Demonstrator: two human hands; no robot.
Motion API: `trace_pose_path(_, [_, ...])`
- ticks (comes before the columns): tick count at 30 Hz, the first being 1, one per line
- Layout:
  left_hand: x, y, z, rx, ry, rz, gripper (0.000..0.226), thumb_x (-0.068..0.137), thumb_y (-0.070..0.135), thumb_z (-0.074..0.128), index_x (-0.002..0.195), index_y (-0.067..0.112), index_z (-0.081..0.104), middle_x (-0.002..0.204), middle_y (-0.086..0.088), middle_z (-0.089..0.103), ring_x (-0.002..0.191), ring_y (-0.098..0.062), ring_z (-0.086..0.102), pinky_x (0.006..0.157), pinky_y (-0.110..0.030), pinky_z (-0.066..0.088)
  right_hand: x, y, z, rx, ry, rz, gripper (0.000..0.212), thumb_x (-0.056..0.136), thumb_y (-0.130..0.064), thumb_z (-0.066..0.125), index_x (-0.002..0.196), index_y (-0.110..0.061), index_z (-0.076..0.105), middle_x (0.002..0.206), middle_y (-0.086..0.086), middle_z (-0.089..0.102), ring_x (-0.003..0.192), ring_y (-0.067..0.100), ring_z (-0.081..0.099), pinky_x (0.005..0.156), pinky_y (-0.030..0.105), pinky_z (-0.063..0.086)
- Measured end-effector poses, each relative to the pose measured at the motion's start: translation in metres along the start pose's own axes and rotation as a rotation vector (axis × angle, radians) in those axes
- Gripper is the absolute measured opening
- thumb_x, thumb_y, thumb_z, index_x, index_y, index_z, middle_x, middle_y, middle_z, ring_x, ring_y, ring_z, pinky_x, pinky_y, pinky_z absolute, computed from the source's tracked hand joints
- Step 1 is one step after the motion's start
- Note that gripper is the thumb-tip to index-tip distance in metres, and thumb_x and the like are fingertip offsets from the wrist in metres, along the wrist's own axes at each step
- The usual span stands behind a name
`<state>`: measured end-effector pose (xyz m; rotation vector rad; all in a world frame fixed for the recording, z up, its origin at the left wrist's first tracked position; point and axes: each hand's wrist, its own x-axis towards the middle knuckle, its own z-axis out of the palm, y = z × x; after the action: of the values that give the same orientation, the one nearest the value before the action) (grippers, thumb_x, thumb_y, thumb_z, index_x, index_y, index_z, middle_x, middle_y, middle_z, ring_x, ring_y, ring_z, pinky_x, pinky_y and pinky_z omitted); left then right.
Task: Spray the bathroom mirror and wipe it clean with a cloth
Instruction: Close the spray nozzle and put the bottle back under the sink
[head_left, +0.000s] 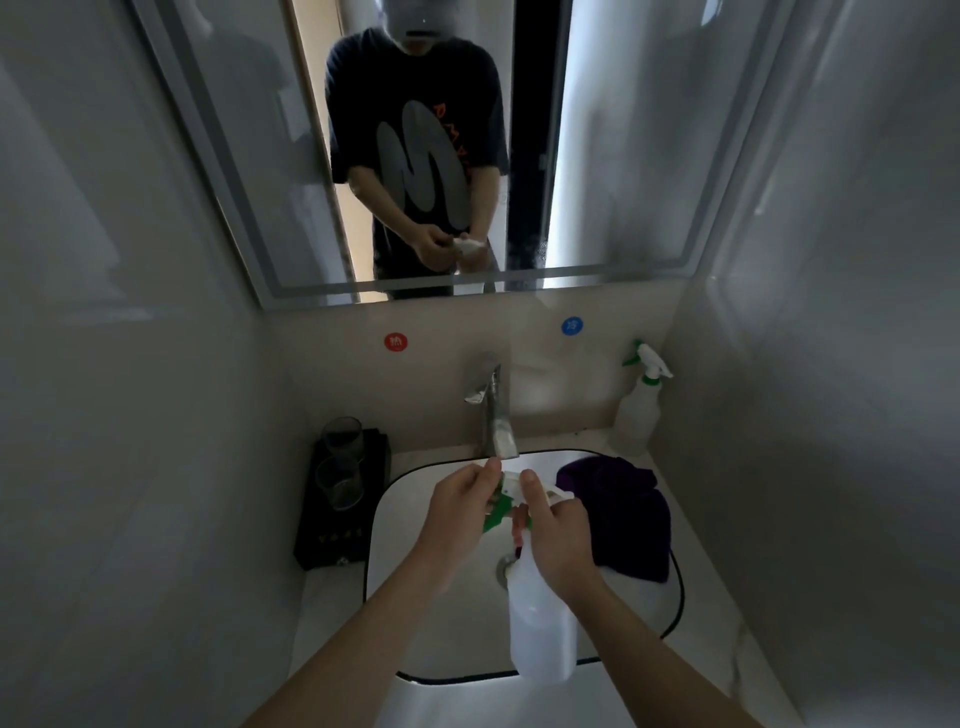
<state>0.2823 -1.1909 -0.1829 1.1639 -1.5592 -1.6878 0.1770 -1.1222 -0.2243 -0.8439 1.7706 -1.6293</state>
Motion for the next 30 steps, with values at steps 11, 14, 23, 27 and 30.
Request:
trace_pose_path(11, [0.000,-0.001,0.011,0.144,0.088,0.147,0.036,0.107,0.032,0.050,0.079,0.013,0.064,0.069,0.002,0.064,0.062,-0.006,0.061,0.058,-0.015,0.047,0.000,-0.002,-0.002,-0.003,0.025,0.014,0.068,0.104,-0.039,0.050,0.048,-0.002,0.062,0.048,0.017,0.061,0.049,0.020,0.061,0.063,0.034,0.053])
trace_pose_path(14, [-0.001,-0.004,0.010,0.106,0.054,0.122,0.023,0.106,0.026,0.052,0.092,0.014,0.066,0.093,-0.012,0.072,0.089,-0.023,0.072,0.082,-0.032,0.061,0.001,-0.001,-0.001,-0.020,0.036,0.022,0.067,0.104,-0.040,0.050,0.048,-0.006,0.062,0.050,0.014,0.063,0.052,0.022,0.063,0.069,0.036,0.055])
trace_pose_path(23, [-0.006,0.001,0.000,0.031,-0.002,0.032,0.024,0.107,0.023,0.051,0.098,0.015,0.071,0.105,-0.019,0.073,0.105,-0.040,0.069,0.087,-0.040,0.055,0.001,0.002,0.001,-0.009,0.042,0.028,0.064,0.103,-0.043,0.050,0.049,-0.010,0.062,0.048,0.006,0.063,0.047,0.010,0.059,0.055,0.017,0.047])
trace_pose_path(27, [-0.005,0.013,0.004,0.066,-0.020,0.021,0.058,0.107,0.040,0.048,0.097,-0.014,0.066,0.097,-0.034,0.069,0.098,-0.051,0.067,0.092,-0.056,0.055,-0.003,0.000,-0.001,0.020,0.039,-0.003,0.058,0.103,-0.039,0.050,0.055,-0.012,0.064,0.046,0.003,0.062,0.044,0.008,0.058,0.051,0.017,0.047])
trace_pose_path(30, [-0.007,0.014,0.004,0.068,0.001,0.039,0.055,0.104,0.041,0.054,0.096,-0.011,0.070,0.095,-0.033,0.071,0.095,-0.050,0.069,0.094,-0.060,0.054,-0.002,-0.001,-0.002,0.020,0.037,0.008,0.058,0.103,-0.040,0.050,0.055,-0.012,0.064,0.046,0.002,0.061,0.044,0.007,0.058,0.051,0.016,0.047])
